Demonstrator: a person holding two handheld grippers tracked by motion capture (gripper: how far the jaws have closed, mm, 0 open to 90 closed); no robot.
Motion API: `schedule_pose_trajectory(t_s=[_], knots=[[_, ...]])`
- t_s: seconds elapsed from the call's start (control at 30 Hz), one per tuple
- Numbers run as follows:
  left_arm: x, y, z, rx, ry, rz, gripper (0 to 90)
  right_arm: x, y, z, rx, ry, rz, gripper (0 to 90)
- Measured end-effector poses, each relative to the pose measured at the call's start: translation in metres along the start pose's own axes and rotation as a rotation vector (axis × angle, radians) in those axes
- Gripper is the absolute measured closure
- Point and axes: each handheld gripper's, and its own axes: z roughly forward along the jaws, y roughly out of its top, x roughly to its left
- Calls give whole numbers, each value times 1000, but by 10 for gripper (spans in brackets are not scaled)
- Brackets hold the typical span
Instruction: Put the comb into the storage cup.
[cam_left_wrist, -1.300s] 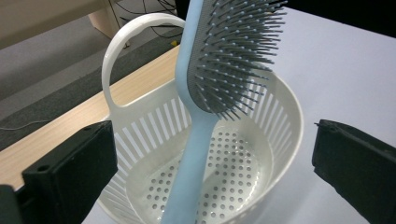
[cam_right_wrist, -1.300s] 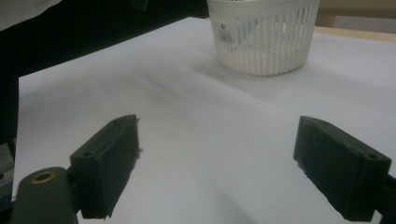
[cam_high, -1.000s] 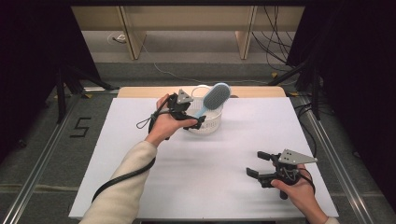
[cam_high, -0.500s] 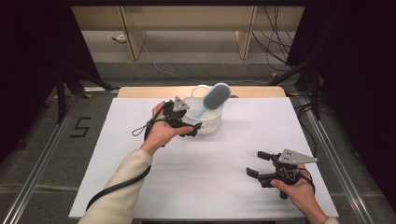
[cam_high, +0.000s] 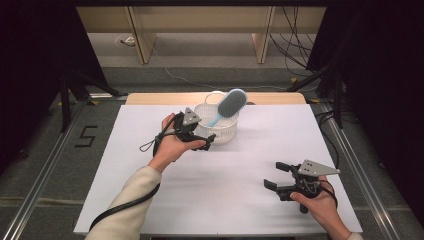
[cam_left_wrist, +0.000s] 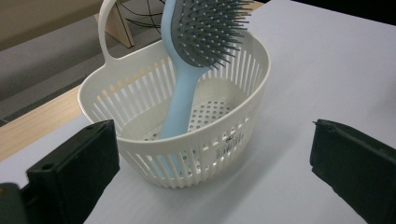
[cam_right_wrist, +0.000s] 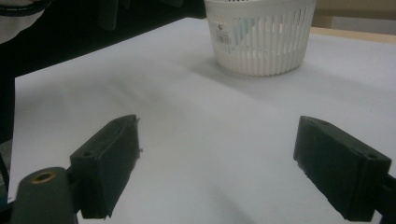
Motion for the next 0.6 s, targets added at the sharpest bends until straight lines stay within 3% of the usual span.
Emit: schedule_pose_trajectory(t_s=[0.6], knots=[[-10, -10, -5, 12, -13, 13, 7, 0, 0, -1, -1, 0, -1, 153]])
